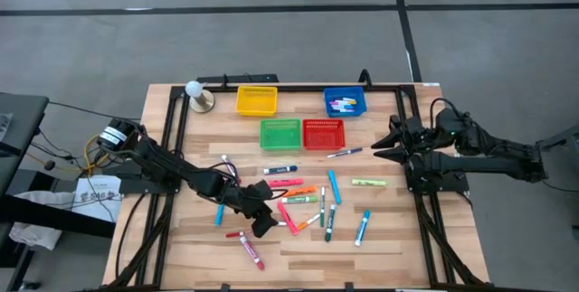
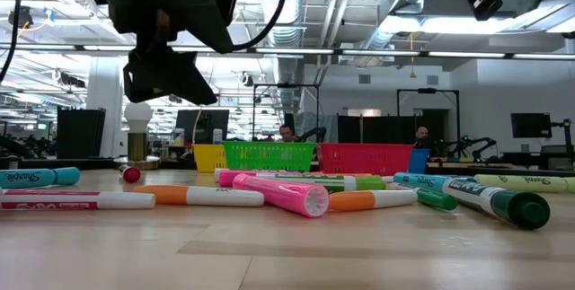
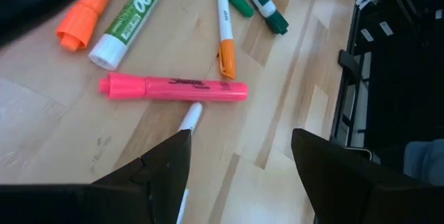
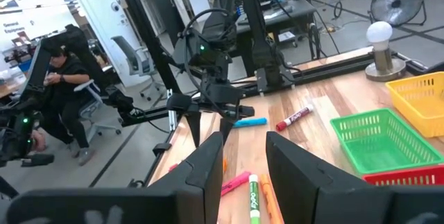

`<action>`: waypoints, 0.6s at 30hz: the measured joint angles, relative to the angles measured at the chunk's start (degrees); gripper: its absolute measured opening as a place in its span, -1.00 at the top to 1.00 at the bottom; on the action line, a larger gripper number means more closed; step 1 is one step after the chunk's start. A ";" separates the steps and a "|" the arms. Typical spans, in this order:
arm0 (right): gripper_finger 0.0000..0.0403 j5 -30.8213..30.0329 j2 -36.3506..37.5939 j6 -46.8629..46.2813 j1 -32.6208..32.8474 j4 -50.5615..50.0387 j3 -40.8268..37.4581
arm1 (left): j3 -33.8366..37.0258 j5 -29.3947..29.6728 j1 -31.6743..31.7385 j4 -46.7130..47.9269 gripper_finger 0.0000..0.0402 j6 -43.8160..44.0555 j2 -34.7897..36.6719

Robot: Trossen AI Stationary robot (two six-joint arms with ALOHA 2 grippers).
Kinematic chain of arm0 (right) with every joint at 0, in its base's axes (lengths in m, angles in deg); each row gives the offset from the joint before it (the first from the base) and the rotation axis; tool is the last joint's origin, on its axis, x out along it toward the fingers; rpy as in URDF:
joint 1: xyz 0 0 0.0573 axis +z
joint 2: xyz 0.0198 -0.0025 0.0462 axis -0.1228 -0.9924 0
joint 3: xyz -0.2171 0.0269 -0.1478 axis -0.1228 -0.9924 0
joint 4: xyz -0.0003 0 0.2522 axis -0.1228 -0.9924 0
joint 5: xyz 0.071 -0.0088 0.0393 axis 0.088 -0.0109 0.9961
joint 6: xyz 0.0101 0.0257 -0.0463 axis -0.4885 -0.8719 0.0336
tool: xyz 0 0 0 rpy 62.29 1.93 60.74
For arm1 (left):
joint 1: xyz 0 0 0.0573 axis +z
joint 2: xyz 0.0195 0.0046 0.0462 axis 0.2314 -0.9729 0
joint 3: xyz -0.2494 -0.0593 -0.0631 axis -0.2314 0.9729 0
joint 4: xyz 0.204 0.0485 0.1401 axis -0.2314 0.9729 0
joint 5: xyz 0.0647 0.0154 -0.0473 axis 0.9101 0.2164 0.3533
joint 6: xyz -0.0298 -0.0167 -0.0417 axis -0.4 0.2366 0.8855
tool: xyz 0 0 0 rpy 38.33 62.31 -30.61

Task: Pick & Place Markers
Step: Put the orange highlighter into the blue bin

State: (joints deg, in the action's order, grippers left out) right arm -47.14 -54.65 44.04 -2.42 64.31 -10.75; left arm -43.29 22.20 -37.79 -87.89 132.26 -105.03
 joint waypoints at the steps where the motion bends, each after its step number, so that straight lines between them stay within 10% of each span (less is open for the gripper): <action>1: 0.50 0.01 0.00 0.00 0.00 0.00 0.00 | 0.00 0.00 -0.08 -0.28 -0.24 0.01 0.00; 12: 0.50 0.04 0.00 0.34 -0.02 -0.07 0.00 | -1.33 -8.41 1.07 -1.51 -0.24 0.30 0.00; 18: 0.50 0.03 0.00 0.52 0.00 -0.23 0.02 | -11.56 -0.62 -1.09 6.11 -0.24 -6.37 0.00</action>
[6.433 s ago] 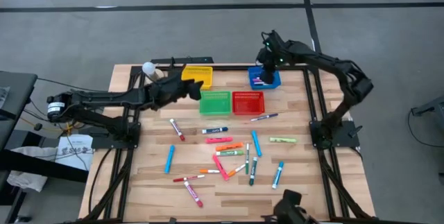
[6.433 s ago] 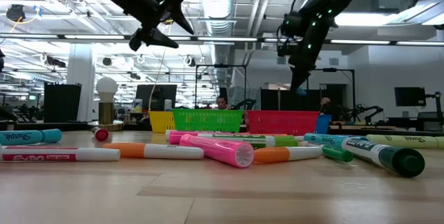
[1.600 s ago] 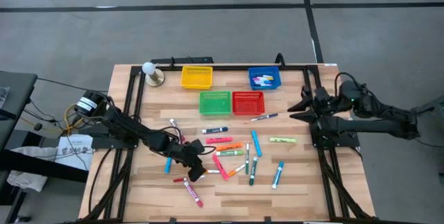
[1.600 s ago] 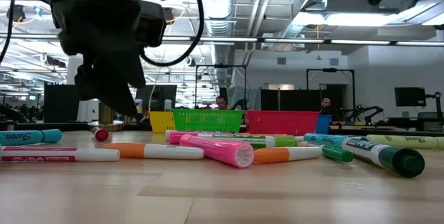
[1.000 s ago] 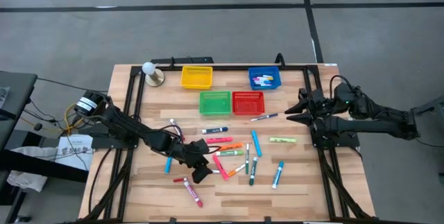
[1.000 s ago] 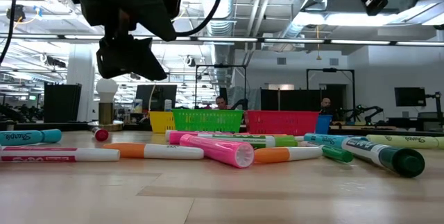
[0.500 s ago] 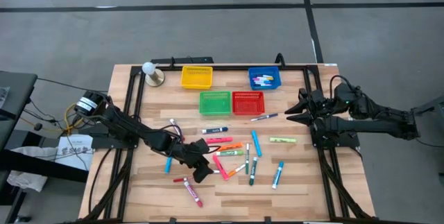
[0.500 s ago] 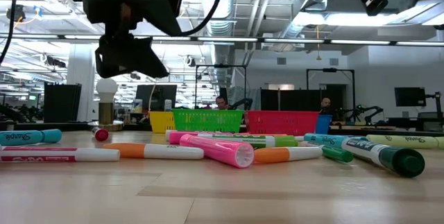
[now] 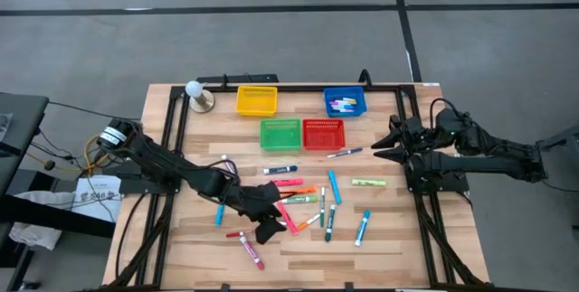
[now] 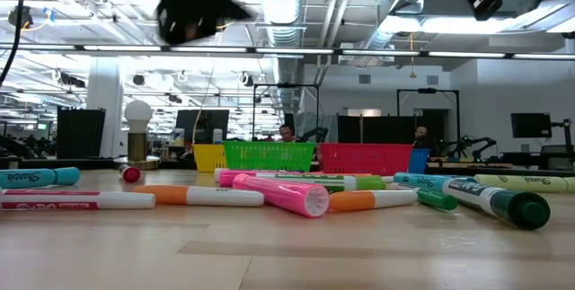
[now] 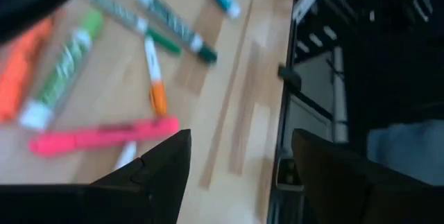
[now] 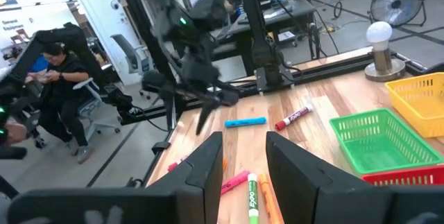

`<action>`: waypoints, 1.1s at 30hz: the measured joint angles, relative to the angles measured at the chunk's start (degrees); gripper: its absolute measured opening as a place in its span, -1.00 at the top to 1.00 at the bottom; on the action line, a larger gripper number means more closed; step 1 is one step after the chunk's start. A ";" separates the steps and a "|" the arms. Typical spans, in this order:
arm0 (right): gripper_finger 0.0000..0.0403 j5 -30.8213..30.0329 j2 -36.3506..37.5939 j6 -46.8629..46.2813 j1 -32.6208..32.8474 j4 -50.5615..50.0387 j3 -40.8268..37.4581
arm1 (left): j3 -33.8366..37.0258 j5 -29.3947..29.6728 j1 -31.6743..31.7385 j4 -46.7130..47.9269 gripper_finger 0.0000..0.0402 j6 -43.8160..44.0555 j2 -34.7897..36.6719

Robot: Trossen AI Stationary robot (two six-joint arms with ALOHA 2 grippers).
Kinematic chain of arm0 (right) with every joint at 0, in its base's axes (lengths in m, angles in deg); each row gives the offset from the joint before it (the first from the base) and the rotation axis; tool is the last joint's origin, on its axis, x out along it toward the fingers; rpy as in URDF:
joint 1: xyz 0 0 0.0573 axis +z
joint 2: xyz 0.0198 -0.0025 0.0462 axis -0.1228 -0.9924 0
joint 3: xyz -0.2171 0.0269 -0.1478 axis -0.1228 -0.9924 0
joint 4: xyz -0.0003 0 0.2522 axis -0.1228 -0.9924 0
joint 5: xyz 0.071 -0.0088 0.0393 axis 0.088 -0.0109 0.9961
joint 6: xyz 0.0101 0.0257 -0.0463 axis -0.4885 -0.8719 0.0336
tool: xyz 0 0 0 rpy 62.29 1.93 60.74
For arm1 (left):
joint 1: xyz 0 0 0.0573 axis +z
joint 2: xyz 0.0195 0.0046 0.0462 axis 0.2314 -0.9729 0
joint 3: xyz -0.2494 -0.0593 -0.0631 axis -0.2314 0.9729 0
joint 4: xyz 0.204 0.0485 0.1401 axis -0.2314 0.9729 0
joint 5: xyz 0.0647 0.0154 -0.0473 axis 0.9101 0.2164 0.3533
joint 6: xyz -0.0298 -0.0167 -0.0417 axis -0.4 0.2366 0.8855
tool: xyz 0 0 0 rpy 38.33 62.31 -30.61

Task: Pick & Place Markers
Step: Put the orange highlighter into the blue bin

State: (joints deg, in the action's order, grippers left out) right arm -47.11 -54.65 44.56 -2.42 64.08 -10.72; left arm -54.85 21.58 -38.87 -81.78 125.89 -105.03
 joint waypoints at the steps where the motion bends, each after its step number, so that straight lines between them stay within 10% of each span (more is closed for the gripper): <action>1: 0.50 -0.01 0.00 0.00 -0.01 -0.01 0.00 | -1.53 1.61 -0.42 1.13 -0.24 -0.56 0.00; 7: 0.50 0.01 0.00 0.06 -0.02 -0.19 0.00 | -4.31 7.37 -3.62 3.73 -0.24 -0.21 -0.89; 20: 0.50 -0.35 0.00 -0.19 -0.02 -0.23 0.02 | -4.22 -4.24 0.66 15.27 -0.24 -0.33 -14.57; 33: 0.50 -1.71 0.00 -1.99 -0.02 -0.41 0.02 | -4.20 0.69 0.74 15.40 -0.24 -4.81 -14.64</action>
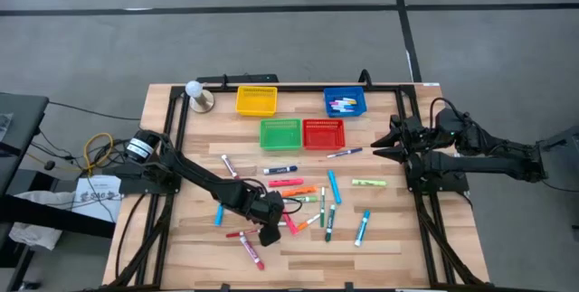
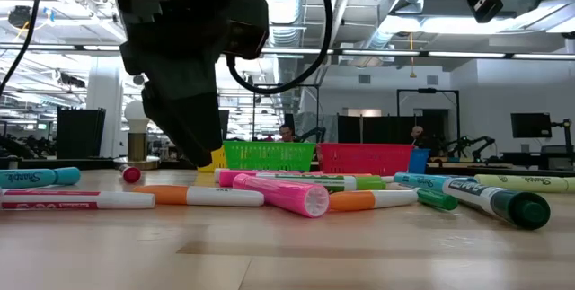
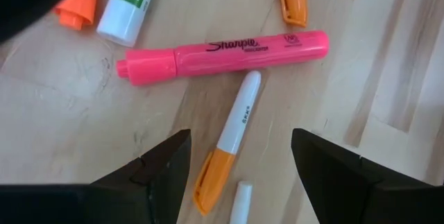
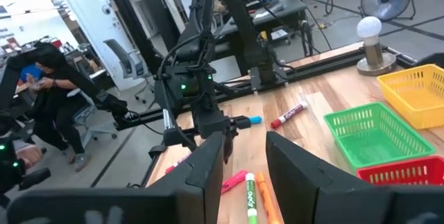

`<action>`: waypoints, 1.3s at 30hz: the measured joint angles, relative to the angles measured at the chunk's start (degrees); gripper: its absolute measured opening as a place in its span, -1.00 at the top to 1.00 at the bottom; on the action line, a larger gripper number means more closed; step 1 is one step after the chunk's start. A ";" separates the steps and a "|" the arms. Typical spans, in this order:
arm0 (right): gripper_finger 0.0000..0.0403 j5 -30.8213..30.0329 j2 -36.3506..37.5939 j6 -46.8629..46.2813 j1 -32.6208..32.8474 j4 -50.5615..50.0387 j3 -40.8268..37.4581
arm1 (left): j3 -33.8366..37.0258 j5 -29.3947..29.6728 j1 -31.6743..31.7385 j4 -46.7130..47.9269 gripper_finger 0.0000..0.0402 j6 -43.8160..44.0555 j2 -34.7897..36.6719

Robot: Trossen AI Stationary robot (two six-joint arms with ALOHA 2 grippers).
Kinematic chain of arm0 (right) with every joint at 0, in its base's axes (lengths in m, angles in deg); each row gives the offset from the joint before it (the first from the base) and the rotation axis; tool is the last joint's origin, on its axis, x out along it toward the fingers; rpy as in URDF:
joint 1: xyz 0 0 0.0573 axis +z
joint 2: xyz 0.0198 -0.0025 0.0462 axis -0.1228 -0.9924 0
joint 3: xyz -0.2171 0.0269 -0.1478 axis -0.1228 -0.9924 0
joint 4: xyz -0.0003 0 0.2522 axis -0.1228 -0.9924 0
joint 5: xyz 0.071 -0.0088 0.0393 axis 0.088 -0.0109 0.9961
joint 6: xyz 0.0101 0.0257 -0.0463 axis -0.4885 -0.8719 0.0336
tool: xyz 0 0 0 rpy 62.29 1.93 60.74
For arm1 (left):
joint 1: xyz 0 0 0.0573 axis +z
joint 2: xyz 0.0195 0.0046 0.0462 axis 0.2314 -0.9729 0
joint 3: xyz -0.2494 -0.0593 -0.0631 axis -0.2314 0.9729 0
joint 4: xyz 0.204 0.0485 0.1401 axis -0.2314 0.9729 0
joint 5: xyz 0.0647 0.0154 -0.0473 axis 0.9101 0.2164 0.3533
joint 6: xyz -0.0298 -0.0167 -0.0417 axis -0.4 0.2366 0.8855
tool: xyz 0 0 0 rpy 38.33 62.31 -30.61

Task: Pick & Place Markers
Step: Put the orange highlighter into the blue bin

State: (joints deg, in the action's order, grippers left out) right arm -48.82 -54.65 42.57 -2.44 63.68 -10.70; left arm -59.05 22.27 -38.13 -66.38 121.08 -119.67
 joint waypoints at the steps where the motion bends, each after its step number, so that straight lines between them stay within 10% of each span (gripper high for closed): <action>1: 0.50 0.00 -0.01 0.00 0.00 -0.02 0.00 | 0.01 -0.02 0.00 0.19 -0.24 -0.44 0.00; 39: 0.50 0.02 -0.02 -1.62 0.00 0.07 0.02 | 0.04 6.77 0.70 -1.26 -0.23 -3.07 -5.18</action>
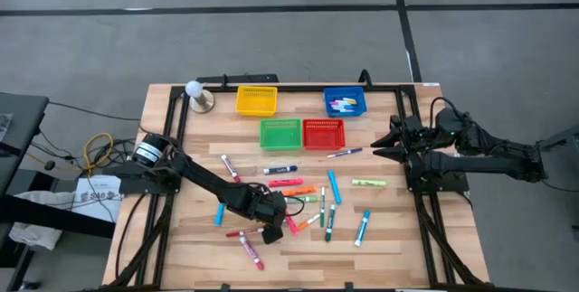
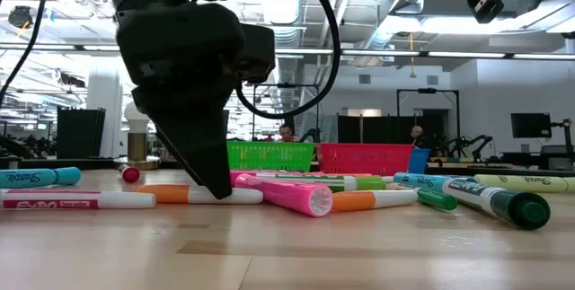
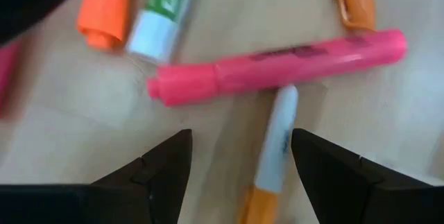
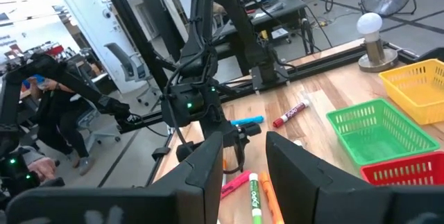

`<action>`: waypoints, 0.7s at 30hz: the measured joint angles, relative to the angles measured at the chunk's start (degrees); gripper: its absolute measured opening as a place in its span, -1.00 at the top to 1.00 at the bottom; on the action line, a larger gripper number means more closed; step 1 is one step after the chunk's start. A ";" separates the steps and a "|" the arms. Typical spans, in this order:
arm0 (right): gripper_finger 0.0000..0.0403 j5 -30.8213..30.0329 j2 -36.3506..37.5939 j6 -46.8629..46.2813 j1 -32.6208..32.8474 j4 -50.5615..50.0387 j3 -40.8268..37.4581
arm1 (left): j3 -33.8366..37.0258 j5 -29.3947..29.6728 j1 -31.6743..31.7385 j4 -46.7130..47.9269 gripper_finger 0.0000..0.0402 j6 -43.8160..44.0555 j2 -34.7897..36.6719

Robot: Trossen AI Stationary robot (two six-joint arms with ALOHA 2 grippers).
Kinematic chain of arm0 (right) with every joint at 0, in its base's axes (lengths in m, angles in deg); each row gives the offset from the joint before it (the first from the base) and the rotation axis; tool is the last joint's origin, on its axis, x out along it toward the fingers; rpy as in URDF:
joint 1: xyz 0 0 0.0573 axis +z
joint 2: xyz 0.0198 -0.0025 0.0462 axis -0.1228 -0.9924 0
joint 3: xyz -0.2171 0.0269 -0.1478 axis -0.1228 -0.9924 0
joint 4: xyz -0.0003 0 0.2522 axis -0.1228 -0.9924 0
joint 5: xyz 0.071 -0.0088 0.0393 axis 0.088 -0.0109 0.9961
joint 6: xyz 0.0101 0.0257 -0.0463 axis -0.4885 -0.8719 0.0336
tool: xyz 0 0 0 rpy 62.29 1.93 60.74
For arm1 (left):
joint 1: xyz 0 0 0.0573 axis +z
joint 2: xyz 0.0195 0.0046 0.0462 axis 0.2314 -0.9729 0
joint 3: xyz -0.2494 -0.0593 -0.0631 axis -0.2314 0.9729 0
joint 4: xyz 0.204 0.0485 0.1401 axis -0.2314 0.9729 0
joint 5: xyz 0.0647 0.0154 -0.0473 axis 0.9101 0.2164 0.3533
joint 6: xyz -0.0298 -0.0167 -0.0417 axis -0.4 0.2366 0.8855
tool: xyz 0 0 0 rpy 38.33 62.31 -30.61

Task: Pick & Place Markers
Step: Put the orange highlighter into the blue bin

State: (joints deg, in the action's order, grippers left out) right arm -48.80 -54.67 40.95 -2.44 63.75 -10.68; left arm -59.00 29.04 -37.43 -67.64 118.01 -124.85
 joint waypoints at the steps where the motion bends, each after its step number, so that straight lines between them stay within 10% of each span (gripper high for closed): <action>1: 0.50 0.00 0.02 0.00 0.00 -0.01 0.00 | 0.02 0.52 0.00 -0.04 -0.21 0.04 0.00; 21: 0.50 0.00 0.01 0.04 0.00 0.01 0.00 | 0.54 2.76 0.01 0.35 0.79 0.15 0.65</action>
State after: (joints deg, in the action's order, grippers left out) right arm -48.80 -54.66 41.00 -2.44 63.76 -10.68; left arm -58.46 31.80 -37.42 -67.29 118.16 -124.20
